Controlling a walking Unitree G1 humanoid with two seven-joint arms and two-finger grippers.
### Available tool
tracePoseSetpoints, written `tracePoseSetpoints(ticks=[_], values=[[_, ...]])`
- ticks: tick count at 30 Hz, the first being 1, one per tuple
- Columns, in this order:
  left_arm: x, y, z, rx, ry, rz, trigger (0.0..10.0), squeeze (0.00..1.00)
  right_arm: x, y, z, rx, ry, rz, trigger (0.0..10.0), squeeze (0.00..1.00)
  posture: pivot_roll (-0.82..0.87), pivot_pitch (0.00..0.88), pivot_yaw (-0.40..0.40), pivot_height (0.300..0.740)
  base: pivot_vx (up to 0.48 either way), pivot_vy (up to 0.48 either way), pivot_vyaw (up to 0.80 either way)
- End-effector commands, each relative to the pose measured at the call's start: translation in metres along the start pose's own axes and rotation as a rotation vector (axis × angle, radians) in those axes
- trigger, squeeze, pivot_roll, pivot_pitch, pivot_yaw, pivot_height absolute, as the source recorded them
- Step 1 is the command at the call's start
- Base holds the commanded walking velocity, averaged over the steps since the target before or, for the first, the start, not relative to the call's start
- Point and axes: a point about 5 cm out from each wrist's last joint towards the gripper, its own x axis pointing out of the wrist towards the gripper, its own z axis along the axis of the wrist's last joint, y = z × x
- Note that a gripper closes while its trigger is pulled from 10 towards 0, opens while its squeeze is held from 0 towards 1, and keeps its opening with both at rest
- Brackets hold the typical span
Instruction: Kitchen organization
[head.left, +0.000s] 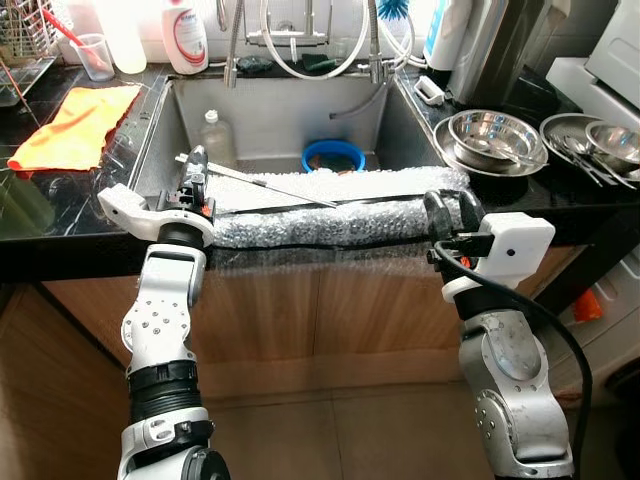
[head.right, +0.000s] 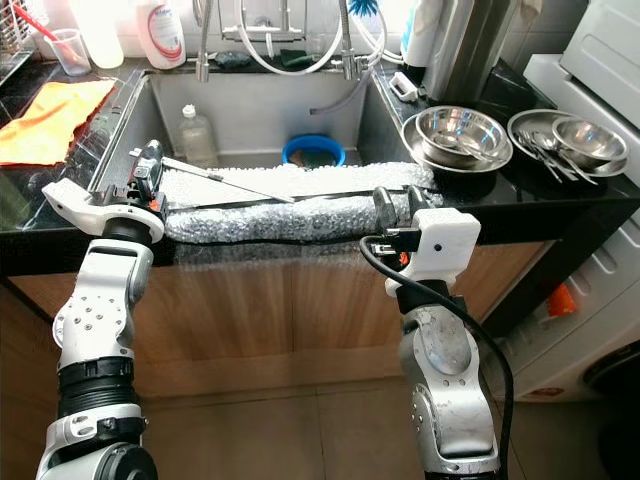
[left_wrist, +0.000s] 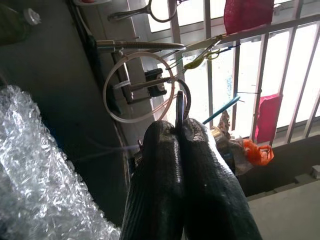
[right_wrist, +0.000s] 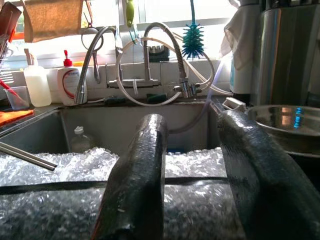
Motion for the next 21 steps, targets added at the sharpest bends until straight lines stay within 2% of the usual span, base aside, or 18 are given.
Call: tracePoseSetpoints(ticks=[1, 7, 10, 13, 21], values=[[-0.001, -0.005, 0.003, 0.005, -0.014, -0.024, 10.0, 0.0, 0.001, 0.001, -0.001, -0.002, 0.002, 0.007, 10.0, 0.0, -0.06, 0.056, -0.018, 0.74, 0.3, 0.0, 0.0], [0.0, -0.006, 0.003, -0.008, -0.017, -0.03, 10.0, 0.0, 0.001, 0.002, -0.001, -0.003, 0.001, 0.01, 10.0, 0.0, -0.06, 0.057, -0.019, 0.74, 0.301, 0.0, 0.0], [0.0, -0.007, 0.006, -0.003, -0.044, -0.032, 10.0, 0.0, 0.002, 0.003, 0.001, -0.009, -0.009, 0.018, 10.0, 0.0, -0.07, 0.057, -0.019, 0.74, 0.0, 0.0, 0.0], [0.0, -0.01, 0.013, -0.034, -0.074, -0.057, 10.0, 0.0, 0.002, 0.005, 0.002, -0.013, -0.016, 0.023, 10.0, 0.0, -0.07, 0.058, -0.02, 0.74, 0.0, 0.0, 0.0], [-0.001, -0.015, 0.015, -0.013, -0.059, -0.093, 10.0, 0.0, 0.002, 0.006, 0.002, -0.011, -0.021, 0.03, 10.0, 0.0, -0.07, 0.056, -0.022, 0.74, 0.0, 0.0, 0.0]])
